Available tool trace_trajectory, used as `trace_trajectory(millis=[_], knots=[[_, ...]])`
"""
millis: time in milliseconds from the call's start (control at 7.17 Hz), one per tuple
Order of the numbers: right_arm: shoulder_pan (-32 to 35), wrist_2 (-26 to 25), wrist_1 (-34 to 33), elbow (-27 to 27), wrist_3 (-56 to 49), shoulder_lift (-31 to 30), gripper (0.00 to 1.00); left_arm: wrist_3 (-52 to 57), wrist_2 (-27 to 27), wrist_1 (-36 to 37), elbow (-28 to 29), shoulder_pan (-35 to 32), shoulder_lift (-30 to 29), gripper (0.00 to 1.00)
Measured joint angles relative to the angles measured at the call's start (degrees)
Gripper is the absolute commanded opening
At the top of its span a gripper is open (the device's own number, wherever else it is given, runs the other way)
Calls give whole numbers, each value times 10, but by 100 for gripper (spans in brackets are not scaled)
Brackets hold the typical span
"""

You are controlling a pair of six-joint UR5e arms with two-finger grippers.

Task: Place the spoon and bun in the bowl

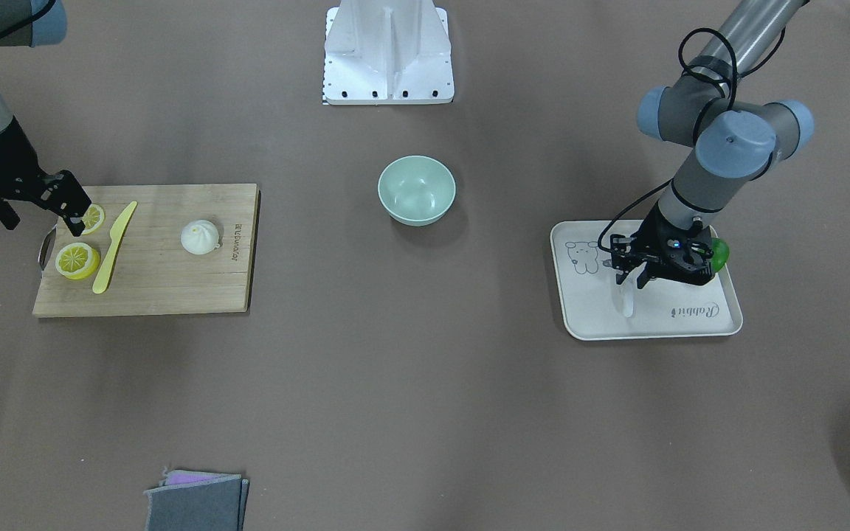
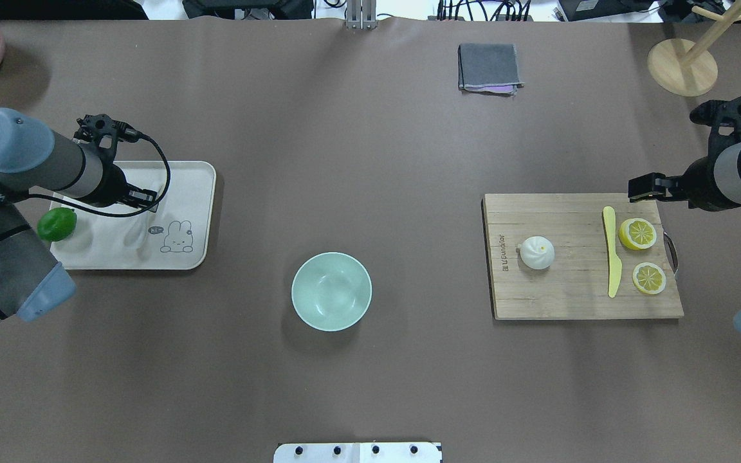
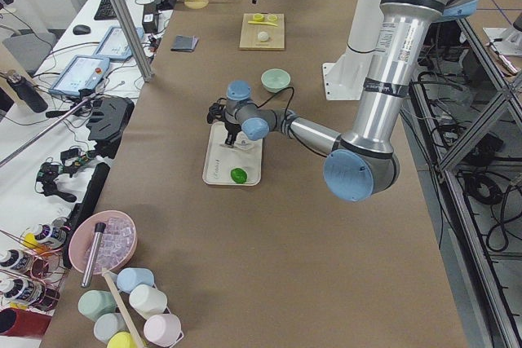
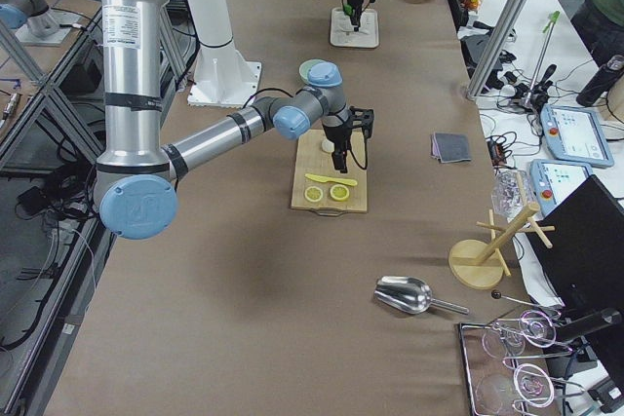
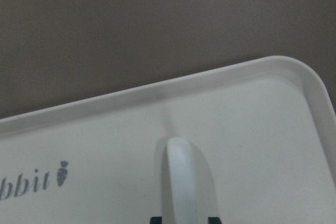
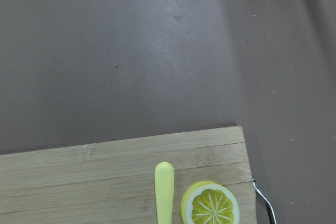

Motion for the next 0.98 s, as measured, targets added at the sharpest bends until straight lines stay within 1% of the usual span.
trace_trajectory(millis=[419,558,698,837,977], knots=[[-1,0,0,0,0,-2,99,2,0,-1,11,2,-9,42],[-1,0,0,0,0,-2,99,3,0,-1,12,4,-10,34],[-1,0,0,0,0,-2,99,3,0,-1,13,5,-11,8],[-1,0,0,0,0,-3,99,3,0,-1,12,5,-11,0],[-1,0,0,0,0,-3,99,2,0,-1,10,5,-11,0]])
